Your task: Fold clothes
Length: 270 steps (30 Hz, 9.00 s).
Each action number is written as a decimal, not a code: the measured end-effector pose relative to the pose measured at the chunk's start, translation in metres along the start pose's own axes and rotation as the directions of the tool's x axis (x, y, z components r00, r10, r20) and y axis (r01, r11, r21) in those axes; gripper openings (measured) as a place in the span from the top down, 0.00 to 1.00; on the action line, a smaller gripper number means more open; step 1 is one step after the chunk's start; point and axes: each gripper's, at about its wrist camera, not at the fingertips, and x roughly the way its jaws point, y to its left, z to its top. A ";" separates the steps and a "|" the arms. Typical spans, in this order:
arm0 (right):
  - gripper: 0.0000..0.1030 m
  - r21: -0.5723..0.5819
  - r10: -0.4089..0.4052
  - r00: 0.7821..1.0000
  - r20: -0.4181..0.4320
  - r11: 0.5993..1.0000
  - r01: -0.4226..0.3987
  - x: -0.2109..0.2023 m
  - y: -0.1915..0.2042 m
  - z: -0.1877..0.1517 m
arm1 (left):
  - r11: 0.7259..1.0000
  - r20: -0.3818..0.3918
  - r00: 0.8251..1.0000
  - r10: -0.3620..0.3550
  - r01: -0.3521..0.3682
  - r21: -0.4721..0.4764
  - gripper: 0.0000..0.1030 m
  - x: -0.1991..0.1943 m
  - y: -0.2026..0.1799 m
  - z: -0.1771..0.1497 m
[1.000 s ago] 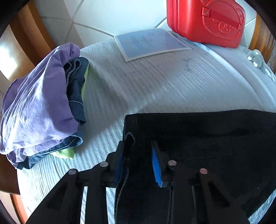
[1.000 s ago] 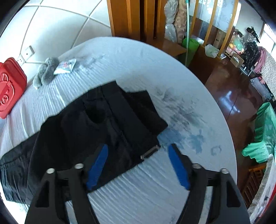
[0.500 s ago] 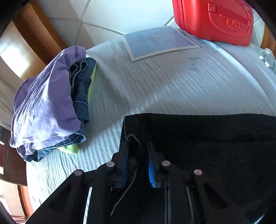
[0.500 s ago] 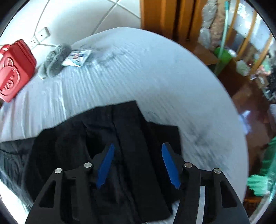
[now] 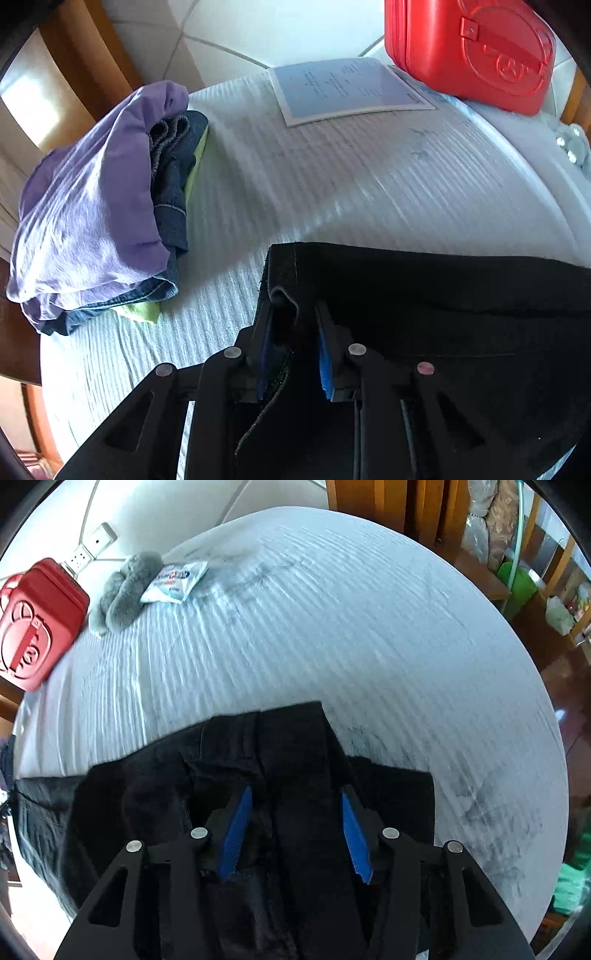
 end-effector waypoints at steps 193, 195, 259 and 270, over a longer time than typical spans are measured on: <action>0.49 -0.294 0.376 0.926 0.030 0.889 -0.352 -0.013 0.247 -0.143 | 0.930 -0.011 0.938 -0.347 0.346 0.123 0.19 -0.107 -0.133 -0.021; 0.51 -0.324 0.403 0.915 0.002 0.866 -0.381 -0.003 0.274 -0.148 | 0.933 -0.004 0.939 -0.343 0.341 0.118 0.19 -0.106 -0.126 -0.028; 0.56 -0.003 0.380 0.922 0.074 0.925 -0.381 -0.013 0.094 -0.139 | 0.835 0.037 0.878 -0.477 0.439 0.330 0.93 -0.259 -0.328 0.002; 0.55 0.075 0.413 0.909 0.052 0.906 -0.416 -0.006 -0.003 -0.141 | 0.783 -0.057 0.911 -0.408 0.381 0.492 0.18 -0.248 -0.522 -0.038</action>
